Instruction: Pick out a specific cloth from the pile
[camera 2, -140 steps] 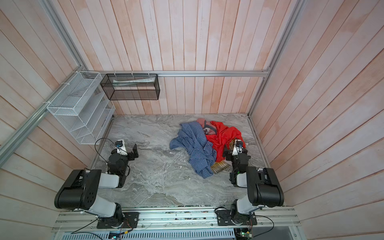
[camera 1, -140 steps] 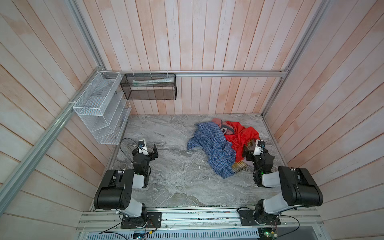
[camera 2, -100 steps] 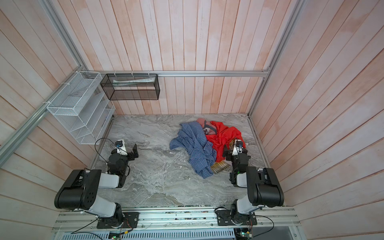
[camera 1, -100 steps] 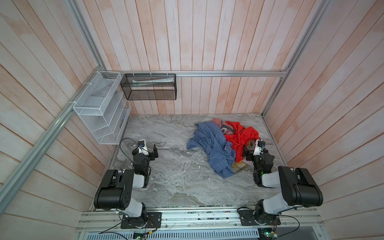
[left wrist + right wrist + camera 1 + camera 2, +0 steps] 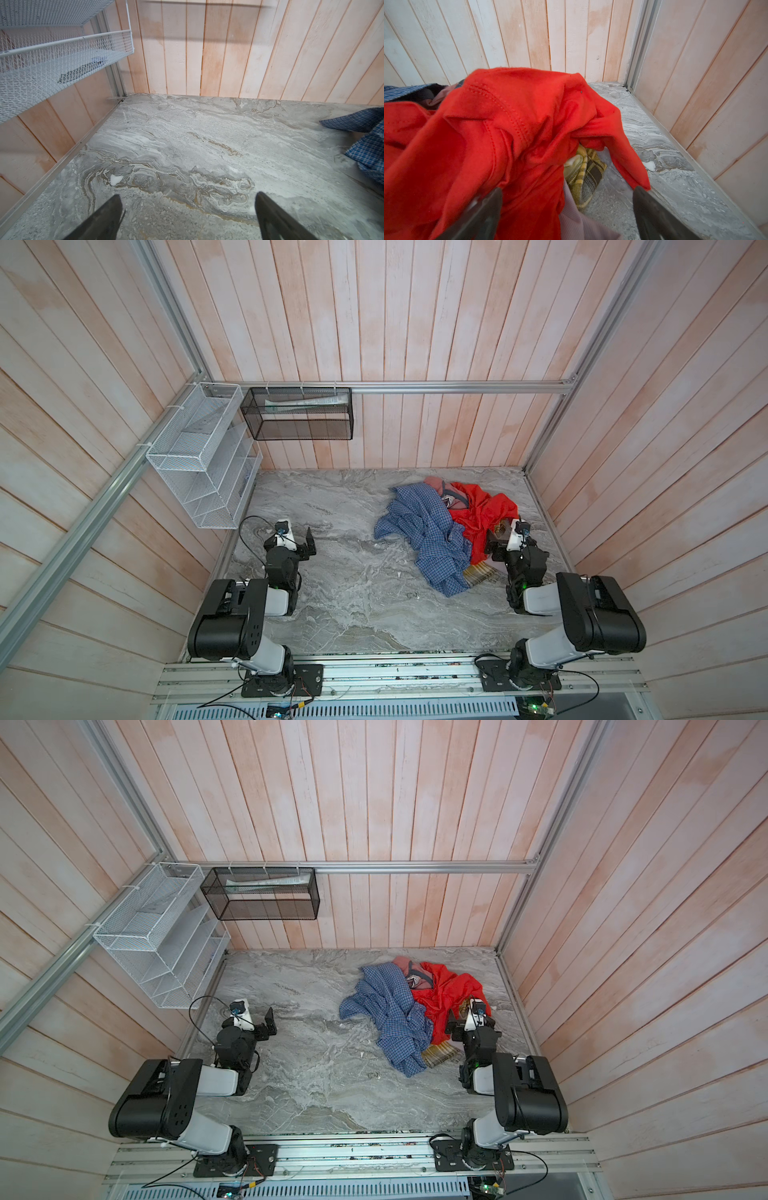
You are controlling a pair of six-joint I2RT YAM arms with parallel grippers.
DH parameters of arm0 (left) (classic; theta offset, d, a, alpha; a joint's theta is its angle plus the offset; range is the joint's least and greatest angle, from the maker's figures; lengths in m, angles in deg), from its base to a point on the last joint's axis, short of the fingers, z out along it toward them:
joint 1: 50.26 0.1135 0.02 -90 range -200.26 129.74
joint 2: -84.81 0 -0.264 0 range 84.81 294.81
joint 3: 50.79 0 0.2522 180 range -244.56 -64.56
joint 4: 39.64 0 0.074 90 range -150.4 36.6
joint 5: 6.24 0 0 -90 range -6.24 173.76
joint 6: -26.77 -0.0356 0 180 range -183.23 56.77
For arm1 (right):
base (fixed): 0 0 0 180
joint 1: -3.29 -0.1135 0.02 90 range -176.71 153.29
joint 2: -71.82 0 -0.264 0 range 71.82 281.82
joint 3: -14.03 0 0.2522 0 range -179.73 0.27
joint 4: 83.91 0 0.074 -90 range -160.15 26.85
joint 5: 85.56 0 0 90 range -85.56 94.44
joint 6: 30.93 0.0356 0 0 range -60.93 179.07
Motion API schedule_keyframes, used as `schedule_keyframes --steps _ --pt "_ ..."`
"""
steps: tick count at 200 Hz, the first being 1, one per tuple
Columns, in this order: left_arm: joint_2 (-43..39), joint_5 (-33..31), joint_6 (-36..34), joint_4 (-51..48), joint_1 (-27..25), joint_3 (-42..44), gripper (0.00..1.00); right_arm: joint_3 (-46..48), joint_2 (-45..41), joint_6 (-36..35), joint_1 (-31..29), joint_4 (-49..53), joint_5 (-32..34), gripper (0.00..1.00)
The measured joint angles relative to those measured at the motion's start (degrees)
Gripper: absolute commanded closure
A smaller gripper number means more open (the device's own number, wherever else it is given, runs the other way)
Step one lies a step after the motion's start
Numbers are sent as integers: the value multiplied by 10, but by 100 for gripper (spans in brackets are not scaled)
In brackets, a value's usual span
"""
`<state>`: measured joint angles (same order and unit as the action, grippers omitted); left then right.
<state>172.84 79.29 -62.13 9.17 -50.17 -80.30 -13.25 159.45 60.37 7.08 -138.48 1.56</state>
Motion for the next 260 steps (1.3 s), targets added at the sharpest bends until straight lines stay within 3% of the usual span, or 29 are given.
schedule_keyframes --steps 39,55,77,97,138,170,199,260 --pt "-3 0 2 -10 0 -3 0 0 -1 5 0 0 6 5" --pt "-36 -1 7 -92 0 -33 0 -4 -19 19 1 24 27 5" --pt "-113 -6 41 -227 0 -111 0 -56 -95 55 23 151 31 5" --pt "-192 -4 76 -269 -1 -130 0 -116 -157 101 64 250 -1 6" --pt "-306 -5 142 -327 -38 -64 0 -147 -228 199 133 386 -108 10" --pt "-328 -5 167 -374 -75 -26 0 -149 -224 255 133 451 -199 22" --pt "-327 -2 188 -391 -89 -20 0 -165 -177 289 127 479 -276 24" --pt "-309 0 207 -402 -106 -20 0 -213 -136 303 29 517 -291 25"
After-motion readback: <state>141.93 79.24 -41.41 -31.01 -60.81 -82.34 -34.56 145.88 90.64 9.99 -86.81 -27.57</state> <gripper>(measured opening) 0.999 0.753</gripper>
